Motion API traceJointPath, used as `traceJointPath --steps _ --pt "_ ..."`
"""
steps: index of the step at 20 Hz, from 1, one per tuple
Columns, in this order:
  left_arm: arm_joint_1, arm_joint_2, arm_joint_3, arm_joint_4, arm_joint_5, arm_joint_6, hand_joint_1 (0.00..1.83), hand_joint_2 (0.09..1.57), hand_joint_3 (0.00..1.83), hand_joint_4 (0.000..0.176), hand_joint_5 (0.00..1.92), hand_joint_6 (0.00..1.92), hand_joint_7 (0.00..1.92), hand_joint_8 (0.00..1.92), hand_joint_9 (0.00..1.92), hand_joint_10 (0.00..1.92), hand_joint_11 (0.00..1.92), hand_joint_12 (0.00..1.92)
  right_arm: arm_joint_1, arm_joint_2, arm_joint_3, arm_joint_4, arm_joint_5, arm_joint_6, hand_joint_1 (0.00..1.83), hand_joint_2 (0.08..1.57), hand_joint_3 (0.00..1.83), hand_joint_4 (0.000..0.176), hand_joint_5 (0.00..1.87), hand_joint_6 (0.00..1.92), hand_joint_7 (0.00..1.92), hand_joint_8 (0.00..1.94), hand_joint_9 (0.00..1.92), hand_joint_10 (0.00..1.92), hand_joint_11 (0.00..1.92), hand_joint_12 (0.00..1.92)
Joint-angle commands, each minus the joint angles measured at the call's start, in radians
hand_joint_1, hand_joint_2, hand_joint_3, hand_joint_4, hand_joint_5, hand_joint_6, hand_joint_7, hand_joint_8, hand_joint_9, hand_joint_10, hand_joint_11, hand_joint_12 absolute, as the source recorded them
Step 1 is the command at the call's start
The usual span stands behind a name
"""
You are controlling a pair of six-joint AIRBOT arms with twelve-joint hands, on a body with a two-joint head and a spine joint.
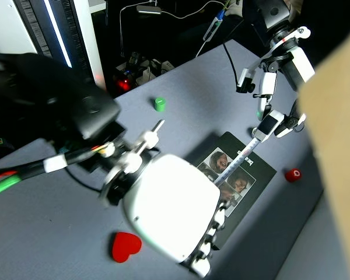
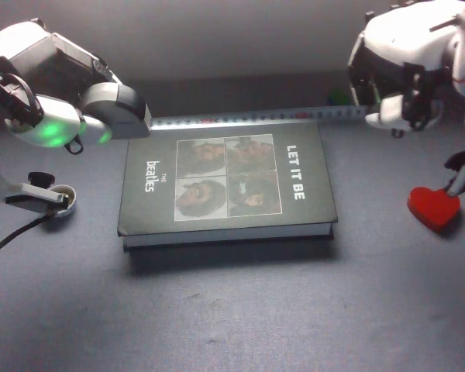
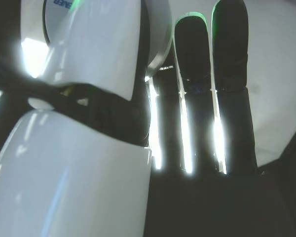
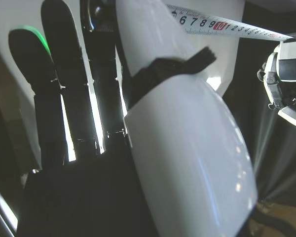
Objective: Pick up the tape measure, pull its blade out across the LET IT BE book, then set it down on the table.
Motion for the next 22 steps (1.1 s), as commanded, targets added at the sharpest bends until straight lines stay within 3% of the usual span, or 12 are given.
traceJointPath --steps 1,8,9,10,11,12,22 --pt "-0.013 0.017 0.006 0.03 -0.108 0.001 1.38 1.08 0.0 0.0 1.09 0.61 1.07 0.86 0.9 1.24 0.87 0.97 0.008 0.021 0.005 -0.069 0.048 -0.022 1.23 1.13 0.0 0.0 0.83 1.13 1.07 0.96 0.9 0.77 0.7 1.39" --pt "-0.014 0.017 0.005 0.03 -0.113 0.001 1.38 1.08 0.0 0.0 1.13 0.56 1.05 0.89 0.91 1.24 0.87 0.95 0.028 0.078 0.006 -0.078 0.022 -0.057 1.22 1.13 0.0 0.0 0.83 1.15 1.07 0.94 0.91 0.78 0.71 1.39" --pt "-0.014 0.017 0.005 0.03 -0.113 0.001 1.38 1.08 0.0 0.0 1.12 0.56 1.05 0.88 0.91 1.24 0.88 0.94 0.03 0.085 0.006 -0.078 0.02 -0.06 1.33 1.14 0.0 0.0 0.81 1.15 1.07 0.92 0.82 1.21 0.71 1.4" --pt "-0.014 0.018 0.004 0.03 -0.113 0.001 1.38 1.08 0.0 0.0 1.12 0.56 1.06 0.87 0.91 1.24 0.88 0.94 0.031 0.092 0.006 -0.078 0.017 -0.063 1.36 1.15 0.0 0.0 0.79 1.16 1.05 0.95 0.79 1.32 0.7 1.41" --pt "-0.014 0.018 0.004 0.03 -0.113 0.001 1.38 1.08 0.0 0.0 1.12 0.57 1.06 0.87 0.91 1.24 0.87 0.94 0.033 0.098 0.006 -0.078 0.014 -0.067 1.25 1.14 0.0 0.0 0.81 1.15 1.06 0.97 0.82 1.03 0.7 1.41" --pt "-0.014 0.018 0.003 0.03 -0.113 0.001 1.38 1.08 0.0 0.0 1.12 0.57 1.06 0.87 0.91 1.24 0.87 0.94 0.035 0.104 0.006 -0.078 0.012 -0.072 1.23 1.14 0.0 0.0 0.82 1.15 1.07 0.96 0.86 0.89 0.7 1.39" --pt "-0.013 0.019 0.001 0.032 -0.122 0.001 1.39 1.08 0.0 0.0 1.09 0.62 1.1 0.83 0.91 1.22 0.84 0.94 0.041 0.142 0.011 -0.078 -0.012 -0.089 1.23 1.13 0.0 0.0 0.83 1.14 1.07 0.95 0.9 0.82 0.71 1.4"
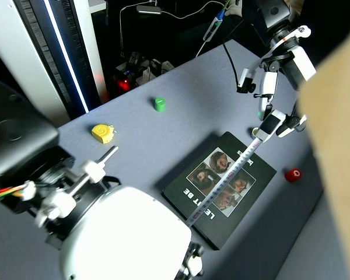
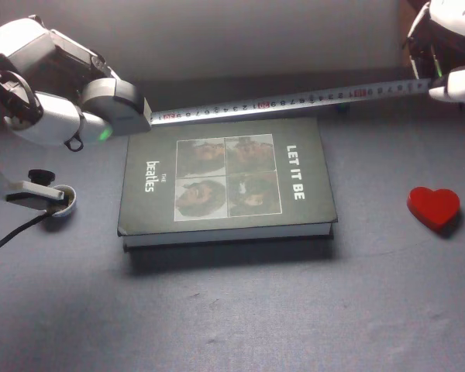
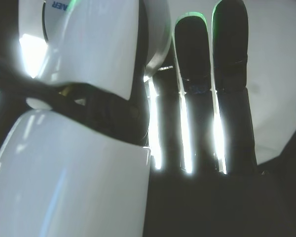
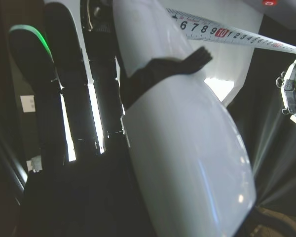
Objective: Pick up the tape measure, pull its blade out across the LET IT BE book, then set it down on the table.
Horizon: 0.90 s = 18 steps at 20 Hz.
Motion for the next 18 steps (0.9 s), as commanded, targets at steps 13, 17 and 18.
traceJointPath --steps 13,17,18 --pt "-0.008 0.023 0.003 0.03 -0.111 0.002 1.39 1.08 0.0 0.0 1.09 0.64 1.11 0.8 0.91 1.22 0.82 1.02 0.027 0.009 0.012 -0.06 0.06 -0.016 1.23 1.15 0.0 0.0 0.8 1.17 1.05 0.98 0.86 0.89 0.72 1.41" --pt "-0.008 0.023 -0.001 0.027 -0.11 0.002 1.38 1.08 0.0 0.0 1.08 0.65 1.11 0.8 0.89 1.24 0.8 1.07 0.023 0.007 0.011 -0.052 0.051 -0.014 0.81 1.13 0.0 0.0 0.53 0.25 0.65 0.2 0.54 0.31 0.24 1.24" --pt "-0.008 0.023 -0.001 0.027 -0.11 0.002 1.38 1.08 0.0 0.0 1.06 0.66 1.11 0.82 0.89 1.24 0.8 1.06 0.021 0.007 0.009 -0.043 0.046 -0.014 0.66 1.13 0.0 0.0 0.47 0.09 0.56 0.05 0.46 0.14 0.09 1.15"
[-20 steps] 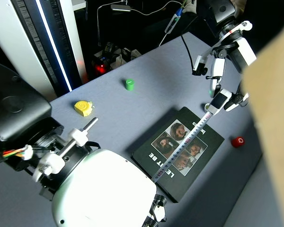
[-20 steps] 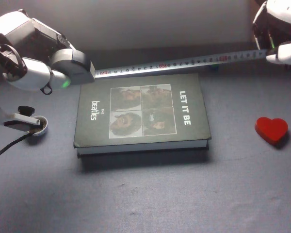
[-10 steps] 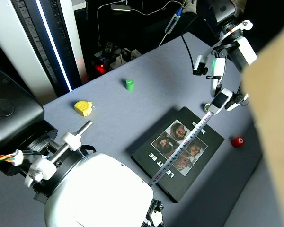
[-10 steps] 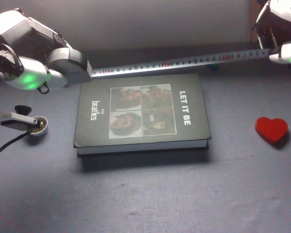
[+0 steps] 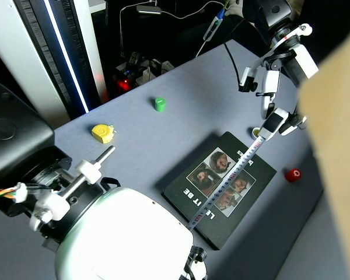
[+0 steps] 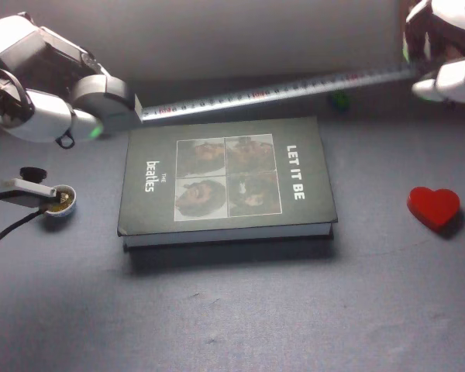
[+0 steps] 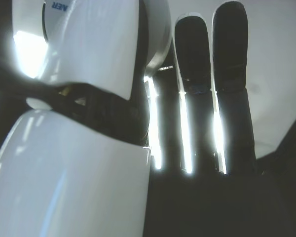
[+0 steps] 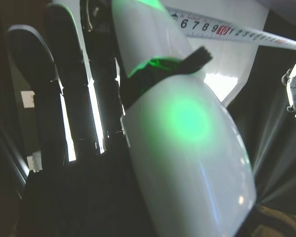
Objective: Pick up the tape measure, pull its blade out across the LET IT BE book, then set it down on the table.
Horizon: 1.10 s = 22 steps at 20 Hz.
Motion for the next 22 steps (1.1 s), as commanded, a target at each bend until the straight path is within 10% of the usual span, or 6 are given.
traceJointPath --steps 1,8,22 --pt "-0.009 0.012 0.0 0.034 -0.091 -0.004 1.38 1.08 0.0 0.0 1.05 0.68 1.11 0.83 0.88 1.25 0.81 1.05 0.004 0.01 0.004 -0.041 0.04 -0.011 0.58 1.07 0.0 0.0 0.4 0.02 0.46 0.01 0.36 0.05 0.02 0.99" --pt "-0.002 0.012 0.011 0.032 -0.074 -0.004 1.38 1.08 0.0 0.0 1.08 0.65 1.1 0.82 0.89 1.24 0.83 1.03 -0.02 0.01 -0.068 -0.024 0.008 -0.028 0.07 0.97 0.0 0.053 0.01 0.0 0.03 0.0 0.0 0.0 0.0 0.36" --pt "0.094 -0.029 0.153 0.034 -0.052 -0.071 1.38 1.08 0.0 0.0 1.1 0.57 1.08 0.86 0.88 1.27 0.86 0.97 0.076 0.075 -0.2 0.004 -0.023 -0.142 0.04 0.96 0.0 0.047 0.01 0.0 0.04 0.0 0.02 0.0 0.0 0.43"
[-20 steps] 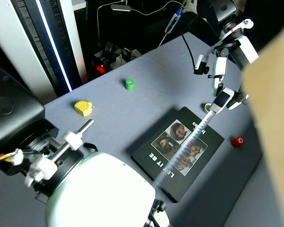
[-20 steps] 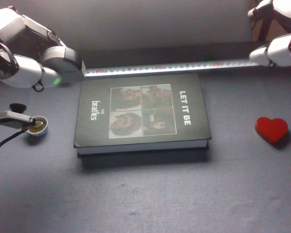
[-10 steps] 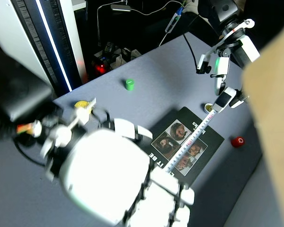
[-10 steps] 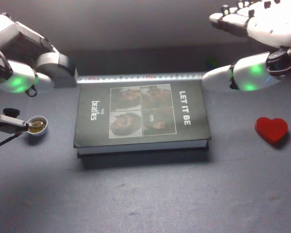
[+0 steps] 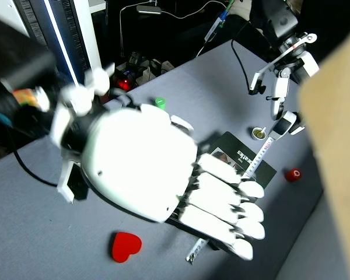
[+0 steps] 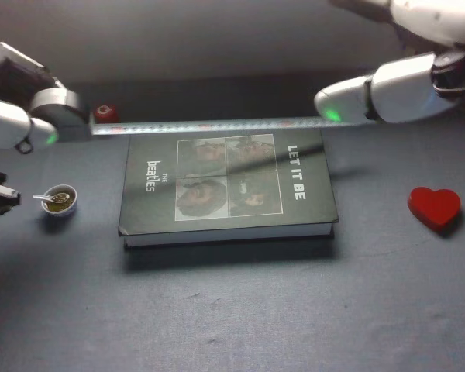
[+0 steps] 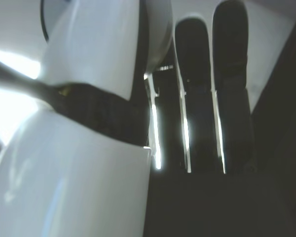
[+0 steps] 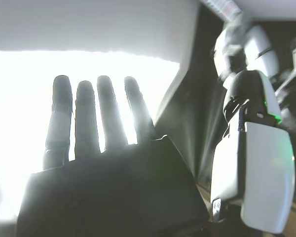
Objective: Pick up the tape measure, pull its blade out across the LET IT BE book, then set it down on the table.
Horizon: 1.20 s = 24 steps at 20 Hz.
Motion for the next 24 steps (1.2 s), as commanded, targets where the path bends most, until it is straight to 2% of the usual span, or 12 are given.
traceJointPath --steps 1,3,6,13,20,24 --pt "-0.005 0.002 0.006 0.034 -0.074 -0.017 1.38 1.08 0.0 0.0 1.1 0.57 1.08 0.86 0.88 1.27 0.86 0.97 0.013 0.001 -0.005 -0.04 0.018 -0.003 0.04 0.96 0.0 0.046 0.02 0.0 0.05 0.0 0.02 0.0 0.0 0.45" --pt "0.022 0.001 0.016 0.056 -0.074 -0.046 1.38 1.08 0.0 0.0 1.1 0.57 1.08 0.86 0.88 1.27 0.85 0.97 0.036 0.006 -0.02 -0.025 0.031 -0.043 0.04 0.97 0.0 0.039 0.02 0.0 0.05 0.0 0.02 0.0 0.0 0.45" --pt "0.049 -0.001 0.023 0.074 -0.074 -0.077 1.38 1.09 0.0 0.0 1.08 0.6 1.09 0.85 0.88 1.27 0.84 0.98 0.021 0.009 -0.021 -0.025 0.043 -0.044 0.04 0.97 0.01 0.038 0.02 0.0 0.05 0.0 0.02 0.0 0.0 0.45" --pt "0.083 -0.019 0.076 0.12 -0.071 -0.122 1.38 1.08 0.0 0.0 1.09 0.6 1.09 0.85 0.88 1.27 0.82 1.04 0.023 0.007 -0.026 -0.025 0.025 0.013 0.05 0.97 0.0 0.037 0.04 0.01 0.06 0.01 0.03 0.0 0.0 0.46" --pt "0.123 -0.028 0.129 0.168 -0.062 -0.159 1.38 1.08 0.0 0.0 1.08 0.62 1.1 0.83 0.88 1.27 0.8 1.04 0.013 0.008 -0.027 -0.025 0.026 0.013 0.07 0.96 0.0 0.037 0.06 0.01 0.08 0.0 0.05 0.01 0.0 0.53" --pt "0.143 -0.032 0.135 0.183 -0.062 -0.173 1.38 1.08 0.0 0.0 1.1 0.6 1.11 0.83 0.87 1.26 0.79 1.06 0.011 0.008 -0.032 -0.025 0.025 0.01 0.07 0.96 0.0 0.037 0.06 0.0 0.09 0.0 0.06 0.0 0.0 0.49"
